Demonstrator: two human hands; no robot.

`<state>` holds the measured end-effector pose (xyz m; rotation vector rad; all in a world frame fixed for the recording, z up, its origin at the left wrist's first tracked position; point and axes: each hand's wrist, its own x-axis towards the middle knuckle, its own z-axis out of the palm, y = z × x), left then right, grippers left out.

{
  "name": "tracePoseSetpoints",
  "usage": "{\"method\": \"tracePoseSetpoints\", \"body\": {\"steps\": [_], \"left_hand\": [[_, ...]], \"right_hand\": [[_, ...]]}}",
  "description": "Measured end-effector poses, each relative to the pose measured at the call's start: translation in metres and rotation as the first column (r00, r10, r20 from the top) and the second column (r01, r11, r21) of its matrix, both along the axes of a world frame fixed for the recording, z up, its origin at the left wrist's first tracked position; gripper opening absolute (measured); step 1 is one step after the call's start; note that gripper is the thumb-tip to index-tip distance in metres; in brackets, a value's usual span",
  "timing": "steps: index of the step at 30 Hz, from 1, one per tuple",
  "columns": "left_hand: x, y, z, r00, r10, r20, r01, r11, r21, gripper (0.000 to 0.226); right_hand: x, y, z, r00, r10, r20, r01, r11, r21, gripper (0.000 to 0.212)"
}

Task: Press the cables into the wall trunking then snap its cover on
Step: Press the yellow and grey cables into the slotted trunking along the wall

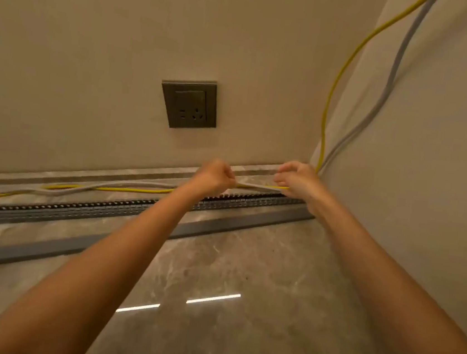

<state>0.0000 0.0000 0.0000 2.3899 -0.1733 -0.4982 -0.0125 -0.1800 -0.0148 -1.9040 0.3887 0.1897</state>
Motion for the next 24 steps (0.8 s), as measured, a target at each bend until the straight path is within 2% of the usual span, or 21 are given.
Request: {"method": "tracePoseSetpoints", "body": {"steps": [2,4,7,11,14,19,24], "left_hand": [[0.006,-0.009,-0.009,0.997,-0.035,0.063,0.030,0.996,0.089,0.035],[0.010,-0.019,-0.020,0.993,-0.081,0.090,0.068,0.987,0.145,0.045],[0.017,-0.035,-0.034,0.974,-0.194,0.120,0.165,0.961,0.222,0.051],[0.024,-0.044,-0.042,0.937,-0.320,0.143,0.239,0.881,0.409,0.043],[0.031,-0.046,-0.041,0.940,-0.316,0.130,0.243,0.886,0.396,0.042],[0.035,-0.044,-0.039,0.949,-0.300,0.095,0.243,0.892,0.381,0.041],[0.027,-0.047,-0.045,0.885,-0.386,0.260,0.286,0.892,0.349,0.022]], "right_hand": [[0.004,-0.008,-0.009,0.999,0.008,0.052,-0.001,0.989,-0.145,0.011],[0.008,-0.017,-0.020,0.997,0.039,0.072,-0.021,0.973,-0.228,0.022],[0.014,-0.029,-0.033,0.996,0.065,0.069,-0.038,0.939,-0.342,0.023],[0.020,-0.045,-0.042,0.997,0.029,0.068,0.008,0.874,-0.486,0.019],[0.020,-0.056,-0.044,0.997,0.027,0.077,0.022,0.823,-0.568,0.021],[0.019,-0.064,-0.048,0.991,0.038,0.128,0.024,0.891,-0.453,0.022],[0.018,-0.064,-0.048,0.978,0.070,0.196,0.000,0.943,-0.334,0.040]]}}
